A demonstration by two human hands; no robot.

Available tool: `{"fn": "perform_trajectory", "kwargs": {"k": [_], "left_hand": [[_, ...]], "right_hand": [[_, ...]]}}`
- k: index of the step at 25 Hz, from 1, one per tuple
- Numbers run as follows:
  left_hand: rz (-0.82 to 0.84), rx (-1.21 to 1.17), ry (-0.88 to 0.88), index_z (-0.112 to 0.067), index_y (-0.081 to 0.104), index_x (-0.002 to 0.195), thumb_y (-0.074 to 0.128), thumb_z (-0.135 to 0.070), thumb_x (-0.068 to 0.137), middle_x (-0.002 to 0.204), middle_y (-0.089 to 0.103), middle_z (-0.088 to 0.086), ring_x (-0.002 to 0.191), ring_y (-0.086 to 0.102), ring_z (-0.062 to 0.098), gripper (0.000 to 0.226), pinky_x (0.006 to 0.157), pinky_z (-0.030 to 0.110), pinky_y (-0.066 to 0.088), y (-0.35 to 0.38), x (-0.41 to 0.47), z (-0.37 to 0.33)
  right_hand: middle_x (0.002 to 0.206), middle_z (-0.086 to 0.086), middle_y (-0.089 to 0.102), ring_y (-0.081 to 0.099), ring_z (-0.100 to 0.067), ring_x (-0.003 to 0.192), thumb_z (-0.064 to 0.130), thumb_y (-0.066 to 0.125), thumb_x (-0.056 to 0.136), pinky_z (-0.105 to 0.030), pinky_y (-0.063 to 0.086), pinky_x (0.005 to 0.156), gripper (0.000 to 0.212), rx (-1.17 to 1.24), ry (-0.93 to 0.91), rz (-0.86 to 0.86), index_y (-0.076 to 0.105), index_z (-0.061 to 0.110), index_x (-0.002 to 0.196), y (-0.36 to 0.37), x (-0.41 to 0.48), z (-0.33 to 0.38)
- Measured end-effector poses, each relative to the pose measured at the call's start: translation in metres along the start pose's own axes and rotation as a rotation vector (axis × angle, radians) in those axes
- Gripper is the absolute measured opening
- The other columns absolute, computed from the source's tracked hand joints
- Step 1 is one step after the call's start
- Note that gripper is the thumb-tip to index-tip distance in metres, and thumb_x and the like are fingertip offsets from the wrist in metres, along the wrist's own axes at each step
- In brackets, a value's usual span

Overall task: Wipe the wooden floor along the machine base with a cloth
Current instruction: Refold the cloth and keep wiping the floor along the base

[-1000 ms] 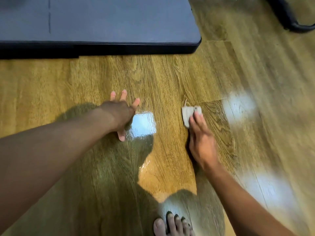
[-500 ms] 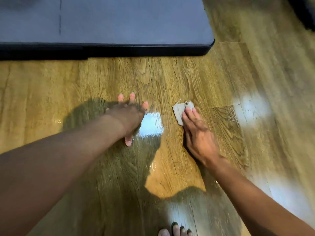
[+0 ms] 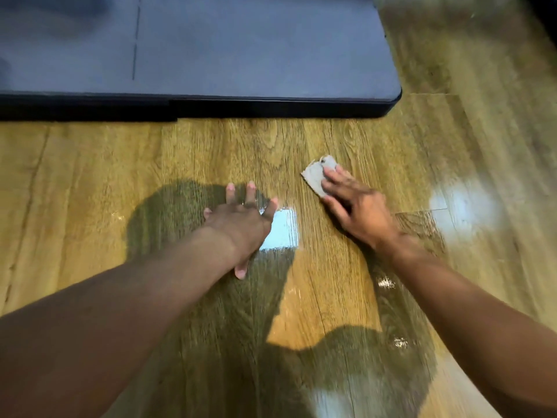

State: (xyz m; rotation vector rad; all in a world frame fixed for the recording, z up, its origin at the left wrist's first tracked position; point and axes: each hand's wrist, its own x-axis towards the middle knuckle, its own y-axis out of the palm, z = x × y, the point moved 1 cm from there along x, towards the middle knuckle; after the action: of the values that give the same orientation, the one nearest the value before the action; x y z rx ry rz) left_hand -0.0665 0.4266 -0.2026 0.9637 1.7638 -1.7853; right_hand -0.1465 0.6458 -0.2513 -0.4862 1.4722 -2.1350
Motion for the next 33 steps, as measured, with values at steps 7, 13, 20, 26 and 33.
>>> {"fn": "perform_trajectory", "kwargs": {"k": [7, 13, 20, 26, 33], "left_hand": [[0.014, 0.008, -0.001, -0.018, -0.025, 0.145, 0.080, -0.019, 0.071, 0.146, -0.030, 0.024, 0.135, -0.016, 0.051, 0.129, 0.107, 0.060, 0.031, -0.001, -0.001, 0.000], [0.012, 0.002, 0.001, -0.017, -0.024, 0.146, 0.081, -0.017, 0.069, 0.146, -0.030, 0.025, 0.135, -0.014, 0.053, 0.130, 0.104, 0.063, 0.032, -0.001, 0.001, 0.000], [-0.011, 0.002, 0.008, -0.019, -0.023, 0.146, 0.081, -0.017, 0.070, 0.147, -0.029, 0.025, 0.135, -0.015, 0.052, 0.129, 0.106, 0.062, 0.030, 0.001, 0.001, 0.001], [-0.007, -0.007, -0.020, -0.020, -0.022, 0.147, 0.081, -0.013, 0.070, 0.147, -0.030, 0.022, 0.134, -0.019, 0.051, 0.129, 0.106, 0.065, 0.027, 0.001, 0.000, -0.002], [-0.055, 0.000, -0.059, -0.025, -0.023, 0.146, 0.083, -0.025, 0.068, 0.151, -0.028, 0.016, 0.140, -0.013, 0.044, 0.132, 0.110, 0.055, 0.027, 0.007, -0.009, 0.003]], "right_hand": [[0.142, 0.000, 0.048, 0.058, -0.024, 0.115, 0.023, 0.049, 0.098, -0.038, 0.044, 0.100, 0.028, 0.005, 0.238, -0.135, 0.057, 0.019, 0.124, 0.001, 0.093, -0.006], [0.150, 0.002, 0.035, 0.041, -0.025, 0.133, 0.030, 0.042, 0.100, -0.046, 0.044, 0.102, 0.039, -0.132, -0.120, 0.123, 0.048, 0.018, 0.137, -0.004, 0.071, -0.001], [0.152, 0.000, 0.031, 0.040, -0.023, 0.134, 0.018, 0.039, 0.098, -0.036, 0.052, 0.093, 0.041, -0.106, -0.047, 0.100, 0.045, 0.021, 0.139, 0.015, 0.016, 0.022], [0.155, 0.006, 0.024, 0.023, -0.014, 0.141, -0.006, 0.044, 0.093, -0.045, 0.039, 0.107, 0.058, -0.111, 0.014, 0.117, 0.036, 0.021, 0.144, 0.007, 0.040, 0.014], [0.150, 0.008, 0.031, 0.030, -0.015, 0.139, 0.004, 0.064, 0.082, -0.047, 0.038, 0.100, 0.071, -0.084, -0.117, 0.147, 0.036, 0.026, 0.143, 0.019, -0.129, 0.047]]}}
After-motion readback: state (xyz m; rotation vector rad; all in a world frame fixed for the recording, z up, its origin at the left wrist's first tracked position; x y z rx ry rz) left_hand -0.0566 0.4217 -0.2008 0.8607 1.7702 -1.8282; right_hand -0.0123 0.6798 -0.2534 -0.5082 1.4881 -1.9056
